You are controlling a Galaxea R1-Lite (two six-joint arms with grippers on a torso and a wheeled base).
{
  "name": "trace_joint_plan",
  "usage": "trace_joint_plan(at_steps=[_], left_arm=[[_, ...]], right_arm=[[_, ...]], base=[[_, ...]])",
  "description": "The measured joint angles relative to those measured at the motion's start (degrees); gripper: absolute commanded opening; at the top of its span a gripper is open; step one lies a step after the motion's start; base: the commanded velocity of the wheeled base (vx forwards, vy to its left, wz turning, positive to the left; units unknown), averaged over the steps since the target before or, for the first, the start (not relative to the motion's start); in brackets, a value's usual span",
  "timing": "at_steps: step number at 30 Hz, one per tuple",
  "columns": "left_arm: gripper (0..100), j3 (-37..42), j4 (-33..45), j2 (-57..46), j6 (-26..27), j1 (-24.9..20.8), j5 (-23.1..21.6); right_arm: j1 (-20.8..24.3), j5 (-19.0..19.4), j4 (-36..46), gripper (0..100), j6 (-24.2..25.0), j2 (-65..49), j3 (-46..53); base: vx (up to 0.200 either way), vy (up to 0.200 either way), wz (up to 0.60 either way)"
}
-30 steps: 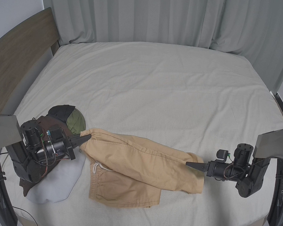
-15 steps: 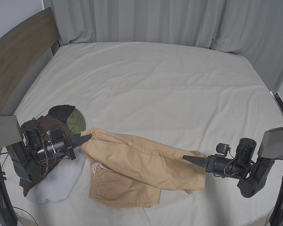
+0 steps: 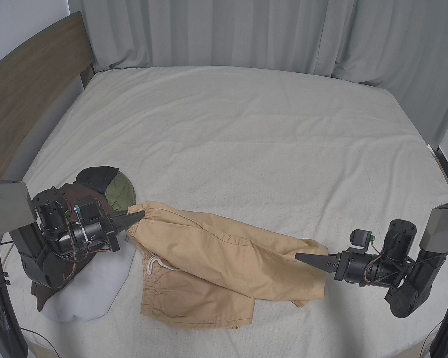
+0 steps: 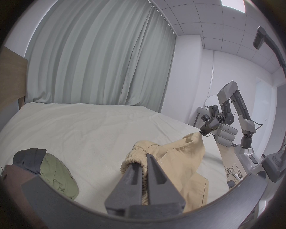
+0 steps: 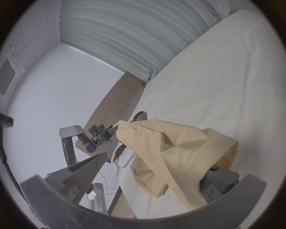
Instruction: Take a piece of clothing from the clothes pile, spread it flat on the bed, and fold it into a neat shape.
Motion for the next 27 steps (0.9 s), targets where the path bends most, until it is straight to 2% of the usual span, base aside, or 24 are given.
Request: trace_joint_plan(at_steps=[6,14,15,27], left_arm=[[0,-0.1,0.0,0.0,0.0,0.1,0.0],[0,-0.1,0.0,0.0,0.0,0.1,0.0],[0,-0.1,0.0,0.0,0.0,0.1,0.0],[0,-0.1,0.0,0.0,-0.1,0.1,0.0]], right_arm=[[-0.1,-0.1,0.0,100,-5.6,2.7,0.7],[-0.2,-0.4,0.0,100,-6.4,4.7,0.8],[-0.2,-0.4,0.0,0,-6.4,4.8,0.8],[-0.3,-0.6,0.0,0,-7.9,5.4,0.9]], base=[[0.000,0.000,0.00],[0.000,0.000,0.00],[0.000,0.000,0.00],[0.000,0.000,0.00]])
